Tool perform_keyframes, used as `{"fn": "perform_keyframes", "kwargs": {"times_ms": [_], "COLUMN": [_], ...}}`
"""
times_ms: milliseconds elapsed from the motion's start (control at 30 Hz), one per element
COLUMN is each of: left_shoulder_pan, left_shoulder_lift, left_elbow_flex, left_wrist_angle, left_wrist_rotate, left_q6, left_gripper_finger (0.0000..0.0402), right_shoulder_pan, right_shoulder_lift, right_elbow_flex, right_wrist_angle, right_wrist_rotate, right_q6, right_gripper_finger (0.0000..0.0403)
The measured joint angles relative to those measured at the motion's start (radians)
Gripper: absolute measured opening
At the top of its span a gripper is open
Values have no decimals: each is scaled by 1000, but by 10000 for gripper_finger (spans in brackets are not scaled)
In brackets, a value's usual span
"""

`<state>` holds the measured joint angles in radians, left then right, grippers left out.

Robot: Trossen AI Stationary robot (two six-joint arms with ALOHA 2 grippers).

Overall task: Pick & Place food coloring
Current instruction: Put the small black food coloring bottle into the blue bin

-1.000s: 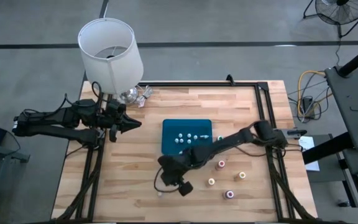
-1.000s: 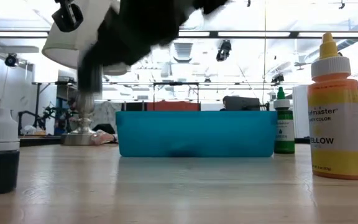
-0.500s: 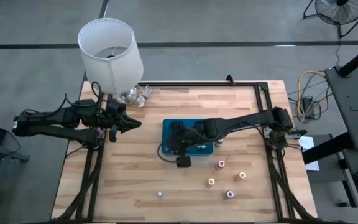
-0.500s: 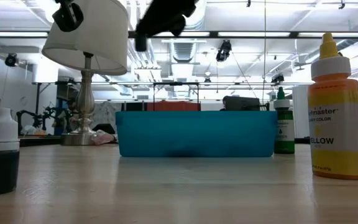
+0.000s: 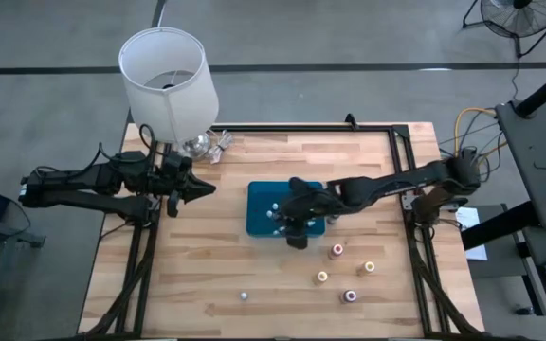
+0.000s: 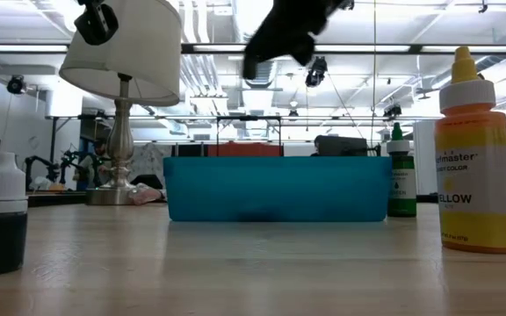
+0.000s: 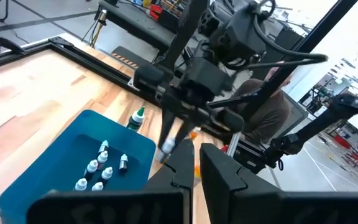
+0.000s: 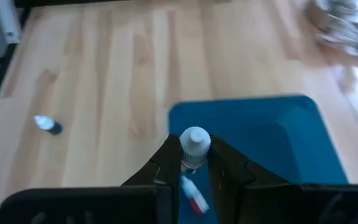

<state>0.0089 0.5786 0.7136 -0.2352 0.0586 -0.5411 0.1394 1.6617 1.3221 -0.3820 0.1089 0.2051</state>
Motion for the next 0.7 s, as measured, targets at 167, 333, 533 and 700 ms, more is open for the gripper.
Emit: {"fn": "perform_keyframes", "kwargs": {"times_ms": [167,333,533,700], "left_shoulder_pan": [0,0,0,0], "left_shoulder_lift": [0,0,0,3], "left_elbow_flex": [0,0,0,-1], "left_wrist_angle": [1,2,3,-2], "left_wrist_rotate": [0,0,0,0], "left_q6": [10,10,10,4], "left_gripper_finger": [2,2,2,2], "right_shoulder_pan": [0,-4,-5,-5], "right_shoulder_lift": [-91,-173,-236,-278], "right_elbow_flex": [-102,-195,-286,-325], "right_wrist_angle": [-4,10,32,43], "right_wrist_rotate": [86,141,156,125], "right_q6": [38,97,144,145], "right_gripper_finger": [44,44,45,45]}}
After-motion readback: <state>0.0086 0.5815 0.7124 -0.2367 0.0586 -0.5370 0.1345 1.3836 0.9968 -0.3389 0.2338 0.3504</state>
